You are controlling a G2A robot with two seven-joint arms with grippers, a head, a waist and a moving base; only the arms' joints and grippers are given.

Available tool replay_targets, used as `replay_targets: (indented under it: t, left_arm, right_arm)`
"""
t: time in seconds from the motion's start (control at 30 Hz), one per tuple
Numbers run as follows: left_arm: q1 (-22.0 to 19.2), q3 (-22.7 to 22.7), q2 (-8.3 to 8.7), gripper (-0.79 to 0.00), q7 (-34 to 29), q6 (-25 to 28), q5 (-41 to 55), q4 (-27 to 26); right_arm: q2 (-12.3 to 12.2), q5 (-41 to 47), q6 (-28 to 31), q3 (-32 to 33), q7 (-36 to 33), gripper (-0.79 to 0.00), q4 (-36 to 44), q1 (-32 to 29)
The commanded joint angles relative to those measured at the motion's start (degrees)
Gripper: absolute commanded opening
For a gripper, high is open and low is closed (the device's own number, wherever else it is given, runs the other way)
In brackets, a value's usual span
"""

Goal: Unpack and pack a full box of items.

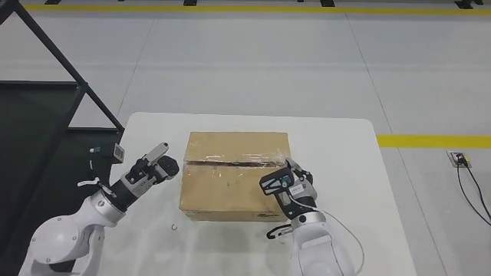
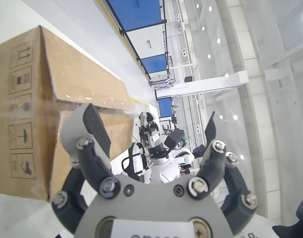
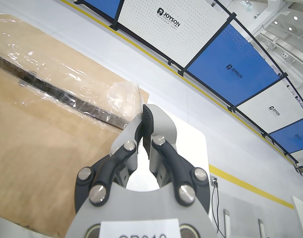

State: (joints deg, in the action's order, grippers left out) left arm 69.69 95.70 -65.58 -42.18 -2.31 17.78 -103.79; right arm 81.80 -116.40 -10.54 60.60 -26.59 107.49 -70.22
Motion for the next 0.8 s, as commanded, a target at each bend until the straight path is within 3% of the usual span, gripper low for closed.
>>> replay_targets:
  t: [0.0,0.13,0.43,0.77]
  left_arm:
    - [-1.9,-1.8,-0.07,0.000,0.6,-1.2,0.1,1.6]
    - [-4.6,-5.0,-0.14,0.000,2.7,-3.6,-2.2,3.9]
    - [-4.4,-5.2,-0.17,0.000,3.2,-3.4,-2.2,3.8]
    - [-9.2,-12.3,-0.94,0.000,8.2,-3.8,-3.5,8.7]
  right_arm:
    - [0.1,0.2,0.3,0.1,0.2,-0.785,0.0,-0.2]
    - [0.2,0.8,0.8,0.3,1.2,-0.785,0.6,-1.0]
    - [0.2,0.6,0.9,0.4,1.2,-0.785,0.8,-1.2]
    - [0.5,2.4,0.9,1.1,1.9,-0.785,1.3,-2.2]
